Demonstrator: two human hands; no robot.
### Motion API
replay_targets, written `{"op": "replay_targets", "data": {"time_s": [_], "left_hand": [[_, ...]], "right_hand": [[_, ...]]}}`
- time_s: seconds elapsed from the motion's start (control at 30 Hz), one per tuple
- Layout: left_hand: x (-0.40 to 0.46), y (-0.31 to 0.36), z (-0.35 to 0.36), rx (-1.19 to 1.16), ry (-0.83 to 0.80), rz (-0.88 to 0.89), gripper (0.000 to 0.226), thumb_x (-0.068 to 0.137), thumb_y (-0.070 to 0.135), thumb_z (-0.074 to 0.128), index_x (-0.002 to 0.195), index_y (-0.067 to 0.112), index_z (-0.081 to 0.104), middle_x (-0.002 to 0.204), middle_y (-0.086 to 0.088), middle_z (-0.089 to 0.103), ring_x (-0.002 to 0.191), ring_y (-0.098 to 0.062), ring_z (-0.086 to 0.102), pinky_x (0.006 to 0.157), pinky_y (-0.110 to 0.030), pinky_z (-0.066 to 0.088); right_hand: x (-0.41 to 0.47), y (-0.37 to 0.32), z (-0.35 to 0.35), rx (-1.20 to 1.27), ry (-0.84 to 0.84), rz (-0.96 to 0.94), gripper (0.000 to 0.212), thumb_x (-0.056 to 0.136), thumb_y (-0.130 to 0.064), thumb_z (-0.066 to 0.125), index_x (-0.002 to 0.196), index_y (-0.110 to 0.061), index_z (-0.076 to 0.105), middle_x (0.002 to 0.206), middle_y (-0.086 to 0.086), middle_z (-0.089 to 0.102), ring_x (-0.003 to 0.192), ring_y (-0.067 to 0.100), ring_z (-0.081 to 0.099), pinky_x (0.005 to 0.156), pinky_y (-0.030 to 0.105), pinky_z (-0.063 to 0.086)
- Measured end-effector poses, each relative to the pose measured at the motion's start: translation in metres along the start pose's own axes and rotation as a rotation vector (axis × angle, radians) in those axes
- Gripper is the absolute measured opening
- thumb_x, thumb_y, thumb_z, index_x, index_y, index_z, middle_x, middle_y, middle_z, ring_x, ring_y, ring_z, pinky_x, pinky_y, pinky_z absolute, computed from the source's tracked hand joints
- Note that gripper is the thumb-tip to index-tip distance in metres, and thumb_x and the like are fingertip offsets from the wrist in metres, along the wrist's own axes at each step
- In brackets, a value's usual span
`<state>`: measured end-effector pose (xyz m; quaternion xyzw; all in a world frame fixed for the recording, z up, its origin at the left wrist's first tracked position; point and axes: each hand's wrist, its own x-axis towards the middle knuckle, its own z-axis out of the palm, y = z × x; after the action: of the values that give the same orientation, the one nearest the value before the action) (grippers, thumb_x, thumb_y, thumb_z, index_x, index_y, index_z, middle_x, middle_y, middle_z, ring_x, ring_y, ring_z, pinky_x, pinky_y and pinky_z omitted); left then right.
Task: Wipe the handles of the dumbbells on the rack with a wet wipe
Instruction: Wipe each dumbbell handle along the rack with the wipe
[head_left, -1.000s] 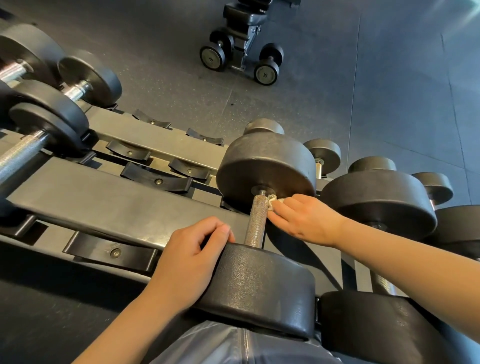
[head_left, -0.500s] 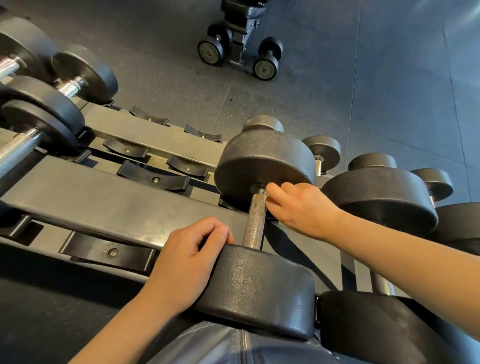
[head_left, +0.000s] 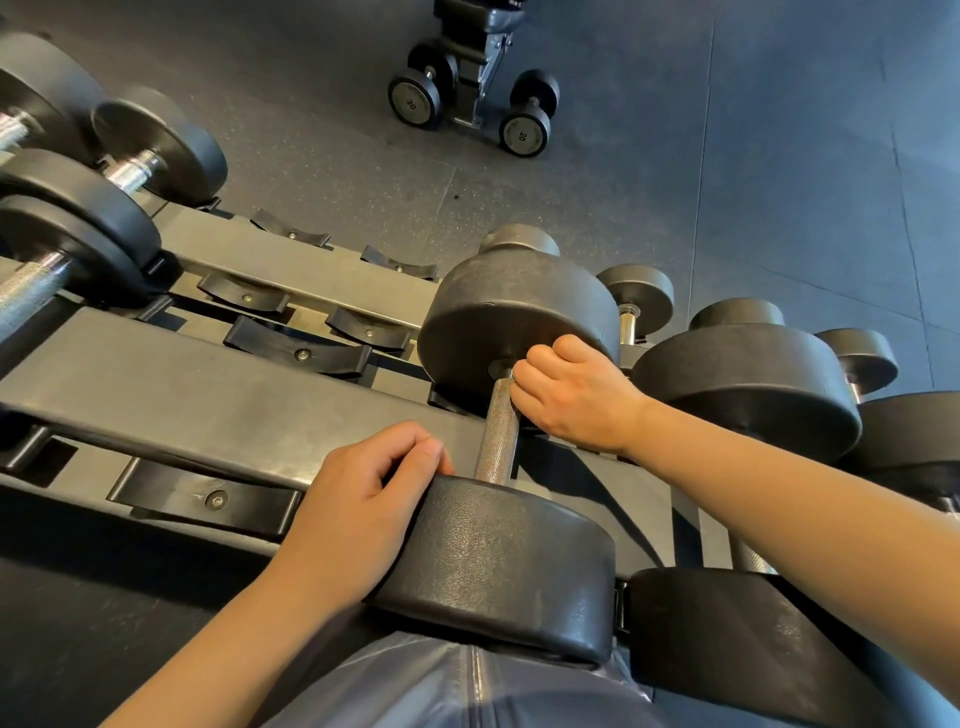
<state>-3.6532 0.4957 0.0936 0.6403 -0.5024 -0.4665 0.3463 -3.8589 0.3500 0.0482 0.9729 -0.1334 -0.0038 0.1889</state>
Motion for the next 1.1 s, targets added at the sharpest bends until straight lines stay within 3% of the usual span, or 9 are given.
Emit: {"op": "replay_targets", "data": {"time_s": [0.17,0.3,0.43,0.53,0.63,0.77,0.9,1.0,1.1], "left_hand": [[-0.003,-0.001,0.000,-0.003,0.012,0.016,0.041,0.079,0.058,0.039,0.072,0.025,0.063,0.074,0.003,0.063,0.074,-0.015,0.058,0.066,-0.025,0.042],[-0.005,0.002,-0.001,-0.013,-0.004,0.022,0.038,0.080,0.058,0.041,0.072,0.027,0.063,0.074,0.007,0.064,0.075,-0.013,0.059,0.064,-0.014,0.043],[-0.003,0.006,-0.001,0.002,-0.031,0.007,0.037,0.082,0.056,0.042,0.073,0.027,0.063,0.074,0.008,0.064,0.079,-0.013,0.061,0.067,-0.012,0.043],[-0.004,0.009,-0.002,0.069,-0.017,-0.020,0.037,0.083,0.055,0.039,0.073,0.028,0.062,0.075,0.011,0.064,0.080,-0.012,0.061,0.067,-0.012,0.042],[-0.005,0.021,0.000,0.176,0.019,-0.036,0.038,0.082,0.058,0.034,0.075,0.032,0.061,0.078,0.016,0.064,0.083,-0.010,0.061,0.069,-0.013,0.043],[-0.005,0.039,0.013,0.291,0.015,-0.018,0.031,0.084,0.058,0.035,0.084,0.038,0.059,0.090,0.026,0.062,0.087,-0.003,0.060,0.064,-0.019,0.045],[-0.002,0.039,0.014,0.242,0.109,-0.126,0.027,0.086,0.054,0.036,0.089,0.037,0.057,0.092,0.026,0.062,0.092,0.002,0.059,0.071,-0.011,0.043],[0.002,0.040,0.015,0.236,0.082,-0.180,0.031,0.084,0.056,0.035,0.089,0.037,0.058,0.090,0.023,0.064,0.089,-0.004,0.061,0.073,-0.012,0.044],[0.004,0.042,0.016,0.250,0.046,-0.181,0.032,0.085,0.055,0.034,0.088,0.035,0.059,0.088,0.019,0.064,0.088,-0.006,0.061,0.076,-0.015,0.045]], "right_hand": [[-0.004,-0.002,-0.019,0.117,-0.052,0.027,0.007,0.080,-0.010,0.061,0.085,-0.007,0.065,0.074,0.007,0.060,0.062,0.020,0.054,0.057,0.029,0.041],[-0.007,0.007,-0.044,0.388,-0.078,0.253,0.037,0.067,-0.002,0.070,0.099,-0.009,0.053,0.091,0.012,0.058,0.059,0.022,0.055,0.040,0.026,0.042],[0.005,-0.014,-0.032,0.547,-0.253,0.354,0.052,0.070,-0.002,0.076,0.118,-0.009,0.057,0.115,0.012,0.056,0.082,0.024,0.063,0.062,0.029,0.056],[0.009,-0.024,-0.024,0.624,-0.259,0.408,0.062,0.063,-0.005,0.081,0.121,-0.009,0.059,0.115,0.012,0.058,0.079,0.022,0.061,0.062,0.027,0.053],[0.013,-0.018,-0.026,0.592,-0.284,0.352,0.062,0.065,-0.011,0.081,0.123,-0.011,0.059,0.118,0.008,0.058,0.080,0.018,0.060,0.065,0.023,0.051],[0.021,-0.006,-0.027,0.695,-0.328,0.316,0.044,0.092,-0.017,0.056,0.134,-0.018,0.044,0.130,0.003,0.042,0.100,0.015,0.056,0.080,0.022,0.049],[0.013,-0.003,-0.032,1.026,-0.308,0.381,0.020,0.095,-0.023,0.049,0.111,-0.018,0.059,0.107,-0.003,0.053,0.088,0.007,0.054,0.079,0.019,0.047],[0.009,-0.016,-0.044,1.319,-0.322,0.119,0.019,0.091,-0.017,0.050,0.100,-0.015,0.066,0.093,-0.008,0.054,0.078,-0.002,0.039,0.077,0.006,0.034],[0.006,-0.024,-0.043,1.292,-0.318,-0.026,0.020,0.097,-0.026,0.047,0.107,-0.020,0.064,0.094,-0.011,0.042,0.074,-0.001,0.033,0.071,0.010,0.032]]}}
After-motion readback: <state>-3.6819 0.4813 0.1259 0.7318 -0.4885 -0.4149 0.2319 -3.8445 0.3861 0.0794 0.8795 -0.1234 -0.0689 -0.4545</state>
